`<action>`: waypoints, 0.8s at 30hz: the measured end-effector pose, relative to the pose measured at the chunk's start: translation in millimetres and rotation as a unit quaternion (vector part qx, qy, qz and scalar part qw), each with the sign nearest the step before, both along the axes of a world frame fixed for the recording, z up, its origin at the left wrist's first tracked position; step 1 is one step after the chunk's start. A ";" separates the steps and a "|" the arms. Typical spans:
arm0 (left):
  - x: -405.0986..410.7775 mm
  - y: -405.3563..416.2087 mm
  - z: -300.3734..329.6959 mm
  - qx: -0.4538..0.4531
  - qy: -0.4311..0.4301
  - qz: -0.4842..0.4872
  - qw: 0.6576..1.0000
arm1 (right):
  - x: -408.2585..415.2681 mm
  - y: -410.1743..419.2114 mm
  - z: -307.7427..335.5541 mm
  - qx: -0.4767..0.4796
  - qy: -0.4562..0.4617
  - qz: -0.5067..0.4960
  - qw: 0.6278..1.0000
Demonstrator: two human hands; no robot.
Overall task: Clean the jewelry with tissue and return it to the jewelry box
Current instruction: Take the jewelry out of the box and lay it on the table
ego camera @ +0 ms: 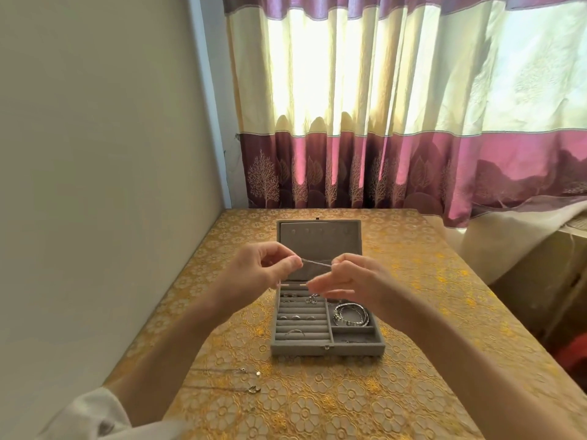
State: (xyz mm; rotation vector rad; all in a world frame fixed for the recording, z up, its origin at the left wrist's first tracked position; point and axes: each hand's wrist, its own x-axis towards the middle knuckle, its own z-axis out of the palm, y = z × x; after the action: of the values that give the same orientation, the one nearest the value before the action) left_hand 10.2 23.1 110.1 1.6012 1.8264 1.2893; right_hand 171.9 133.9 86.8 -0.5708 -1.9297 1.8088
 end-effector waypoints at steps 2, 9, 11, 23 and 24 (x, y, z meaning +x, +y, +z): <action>-1.3 -4.6 -3.1 -0.009 -0.007 0.007 1.000 | -2.7 -7.3 -12.0 -0.061 0.008 0.027 0.998; -29.2 -42.2 -39.9 -0.072 -0.065 0.063 0.993 | -3.8 -29.3 -60.1 -0.199 -0.017 0.063 0.978; -40.8 -61.7 -58.5 -0.126 -0.047 0.072 0.988 | -3.7 -40.7 -76.4 -0.182 -0.045 0.060 0.980; -99.9 -149.6 -132.9 -0.279 0.032 0.133 0.950 | -45.0 -98.0 -131.6 -0.199 -0.103 -0.025 0.974; -103.6 -153.2 -134.3 -0.279 0.043 0.137 0.950 | -47.0 -99.7 -134.2 -0.199 -0.107 -0.019 0.974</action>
State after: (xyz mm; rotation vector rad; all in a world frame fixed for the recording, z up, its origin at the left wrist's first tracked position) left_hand -93.3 -130.1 -24.2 1.1376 2.2665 0.6995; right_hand 124.9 34.2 -47.3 -0.9627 -1.6699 2.2015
